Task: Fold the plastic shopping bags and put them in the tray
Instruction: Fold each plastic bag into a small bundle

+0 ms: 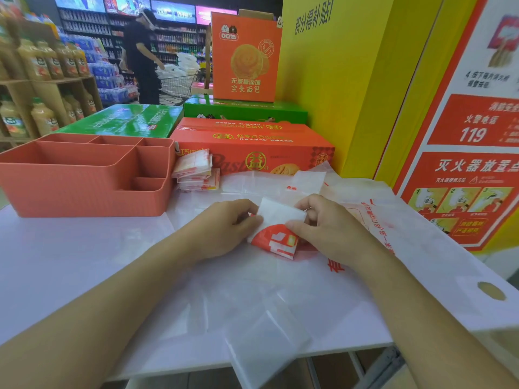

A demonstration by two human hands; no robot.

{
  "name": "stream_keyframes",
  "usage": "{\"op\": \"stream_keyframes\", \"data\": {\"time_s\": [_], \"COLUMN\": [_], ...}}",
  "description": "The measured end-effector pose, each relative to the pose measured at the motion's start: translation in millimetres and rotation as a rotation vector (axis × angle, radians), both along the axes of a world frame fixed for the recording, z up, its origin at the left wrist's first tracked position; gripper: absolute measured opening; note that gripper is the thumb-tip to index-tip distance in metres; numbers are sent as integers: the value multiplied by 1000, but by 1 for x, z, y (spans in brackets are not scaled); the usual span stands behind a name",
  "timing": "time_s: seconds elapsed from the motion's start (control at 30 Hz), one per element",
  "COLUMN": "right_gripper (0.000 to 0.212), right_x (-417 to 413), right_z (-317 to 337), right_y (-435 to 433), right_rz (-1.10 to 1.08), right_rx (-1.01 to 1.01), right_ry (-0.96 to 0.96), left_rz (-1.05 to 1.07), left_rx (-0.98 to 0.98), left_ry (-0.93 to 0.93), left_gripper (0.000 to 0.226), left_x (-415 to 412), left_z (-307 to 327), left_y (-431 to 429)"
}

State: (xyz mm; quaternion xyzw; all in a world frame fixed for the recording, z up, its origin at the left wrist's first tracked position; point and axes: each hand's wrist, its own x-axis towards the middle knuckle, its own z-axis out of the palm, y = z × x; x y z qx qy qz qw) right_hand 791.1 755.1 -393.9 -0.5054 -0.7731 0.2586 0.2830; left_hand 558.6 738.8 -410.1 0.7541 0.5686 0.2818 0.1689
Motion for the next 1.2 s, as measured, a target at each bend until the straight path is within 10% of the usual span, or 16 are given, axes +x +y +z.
{"op": "stream_keyframes", "data": {"time_s": [0.53, 1.2], "right_gripper": [30, 73], "right_x": [0, 1], "right_z": [-4, 3], "right_y": [1, -8], "right_rz": [0, 151], "right_rx": [113, 45], "right_ry": [-252, -559], "left_rz": [-86, -115], "left_rx": [215, -12], "left_ry": [282, 505], "left_gripper": [41, 53], "left_x": [7, 10], "left_z": [-8, 0], "left_y": [3, -5]}}
